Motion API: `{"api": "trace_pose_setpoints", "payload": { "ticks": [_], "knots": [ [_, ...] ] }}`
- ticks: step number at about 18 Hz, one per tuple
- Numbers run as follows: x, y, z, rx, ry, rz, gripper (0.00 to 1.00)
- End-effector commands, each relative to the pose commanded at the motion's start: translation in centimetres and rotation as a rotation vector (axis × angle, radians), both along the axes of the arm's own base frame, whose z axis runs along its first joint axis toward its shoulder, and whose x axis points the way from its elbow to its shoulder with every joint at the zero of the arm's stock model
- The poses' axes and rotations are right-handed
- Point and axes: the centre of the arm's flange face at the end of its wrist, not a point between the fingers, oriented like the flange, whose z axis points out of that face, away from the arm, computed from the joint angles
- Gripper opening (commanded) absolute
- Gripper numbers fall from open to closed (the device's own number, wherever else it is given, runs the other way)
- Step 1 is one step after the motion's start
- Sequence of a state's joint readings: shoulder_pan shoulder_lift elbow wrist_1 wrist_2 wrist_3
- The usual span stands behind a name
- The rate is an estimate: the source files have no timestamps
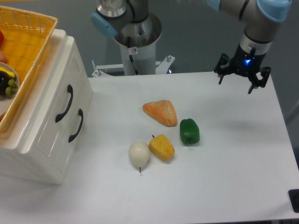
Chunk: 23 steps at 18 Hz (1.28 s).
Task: Slide open the top white drawer
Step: 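Move the open gripper across the table toward the upper drawer handle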
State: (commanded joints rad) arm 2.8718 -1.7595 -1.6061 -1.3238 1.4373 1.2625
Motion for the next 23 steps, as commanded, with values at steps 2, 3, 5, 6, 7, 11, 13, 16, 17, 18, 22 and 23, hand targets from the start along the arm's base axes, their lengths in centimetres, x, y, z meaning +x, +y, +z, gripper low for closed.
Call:
{"api": "trace_pose_setpoints", "payload": {
  "ticks": [2, 3, 5, 6, 7, 11, 13, 16, 17, 18, 22, 23],
  "knots": [
    [0.4, 0.5, -0.2, -0.032, 0.005, -0.012, 1.0],
    [0.6, 0.9, -0.3, -0.044, 0.006, -0.021, 1.0],
    [1.0, 1.7, -0.4, -0.047, 0.002, -0.028, 1.0],
    [1.3, 2.2, -0.4, -0.049, 0.002, -0.038, 1.0],
    [1.9, 2.9, -0.7, -0.053, 0.0, -0.047, 1.0],
    [5.1, 4.9, -2.9, -0.073, -0.055, -0.02, 1.0],
    [7.4, 7.0, -3.0, -0.092, -0.064, 0.007, 1.0],
    [9.7, 9.3, -3.2, -0.13, -0.08, 0.095, 1.0],
    [10.5, 9.8, -3.4, -0.142, -0.097, 0.105, 1.0],
    [11.3, 10.2, -3.5, -0.157, -0.117, 0.101, 1.0],
    [13.4, 11.1, -3.0, -0.177, -0.165, 0.212, 1.0],
    [13.7, 11.7, -2.5, -0.161, -0.167, 0.227, 1.0]
  ]
}}
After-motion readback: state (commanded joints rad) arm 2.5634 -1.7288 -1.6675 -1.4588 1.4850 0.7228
